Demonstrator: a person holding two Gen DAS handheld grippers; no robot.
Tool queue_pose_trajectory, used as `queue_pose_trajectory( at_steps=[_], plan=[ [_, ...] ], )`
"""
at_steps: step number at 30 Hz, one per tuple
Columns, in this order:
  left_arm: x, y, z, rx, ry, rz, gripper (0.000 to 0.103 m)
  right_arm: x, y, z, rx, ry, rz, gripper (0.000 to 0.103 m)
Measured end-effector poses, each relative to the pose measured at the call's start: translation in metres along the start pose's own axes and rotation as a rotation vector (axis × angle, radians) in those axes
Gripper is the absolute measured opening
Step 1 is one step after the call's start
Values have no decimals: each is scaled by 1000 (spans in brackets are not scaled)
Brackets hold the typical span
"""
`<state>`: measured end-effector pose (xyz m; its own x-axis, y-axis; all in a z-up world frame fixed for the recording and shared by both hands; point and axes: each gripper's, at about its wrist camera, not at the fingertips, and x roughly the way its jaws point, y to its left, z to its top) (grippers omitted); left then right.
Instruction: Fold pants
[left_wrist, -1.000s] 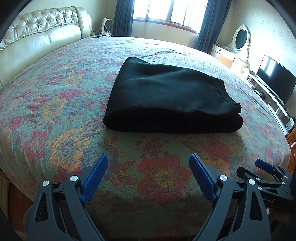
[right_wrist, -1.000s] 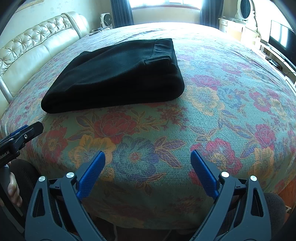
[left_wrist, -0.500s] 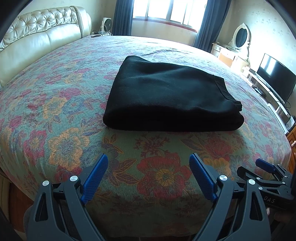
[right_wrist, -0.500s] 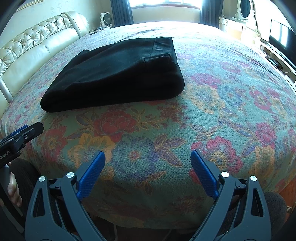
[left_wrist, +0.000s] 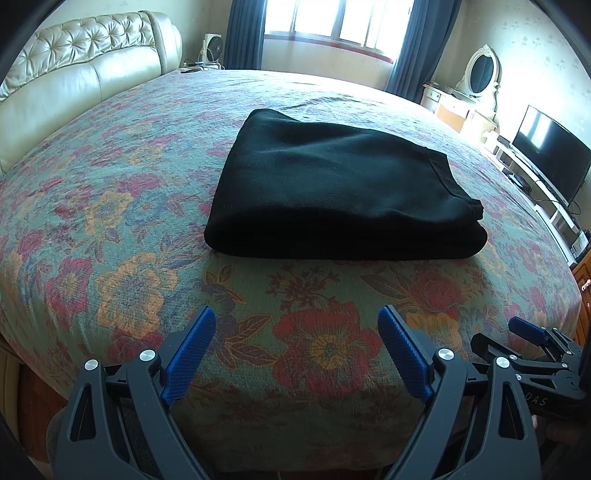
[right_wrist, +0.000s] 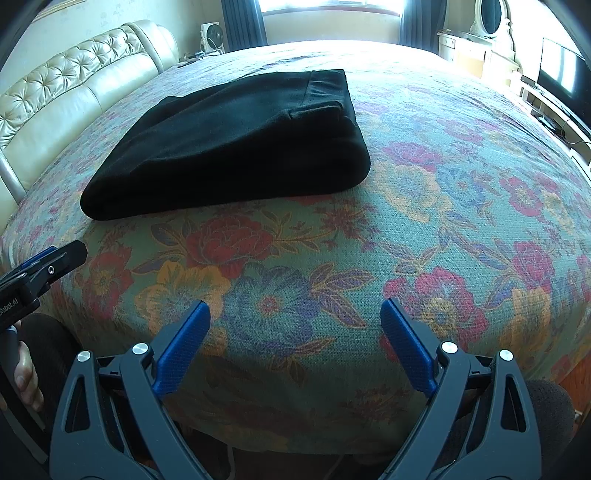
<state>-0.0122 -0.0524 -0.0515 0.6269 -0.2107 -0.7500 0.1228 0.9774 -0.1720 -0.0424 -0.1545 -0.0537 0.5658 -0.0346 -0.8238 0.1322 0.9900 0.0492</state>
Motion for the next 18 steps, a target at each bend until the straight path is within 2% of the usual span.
queue_pose_trajectory(
  at_steps=[18],
  plan=[
    [0, -1, 0, 0, 4, -6, 88, 1, 1, -1, -3, 5, 1, 94]
  ],
)
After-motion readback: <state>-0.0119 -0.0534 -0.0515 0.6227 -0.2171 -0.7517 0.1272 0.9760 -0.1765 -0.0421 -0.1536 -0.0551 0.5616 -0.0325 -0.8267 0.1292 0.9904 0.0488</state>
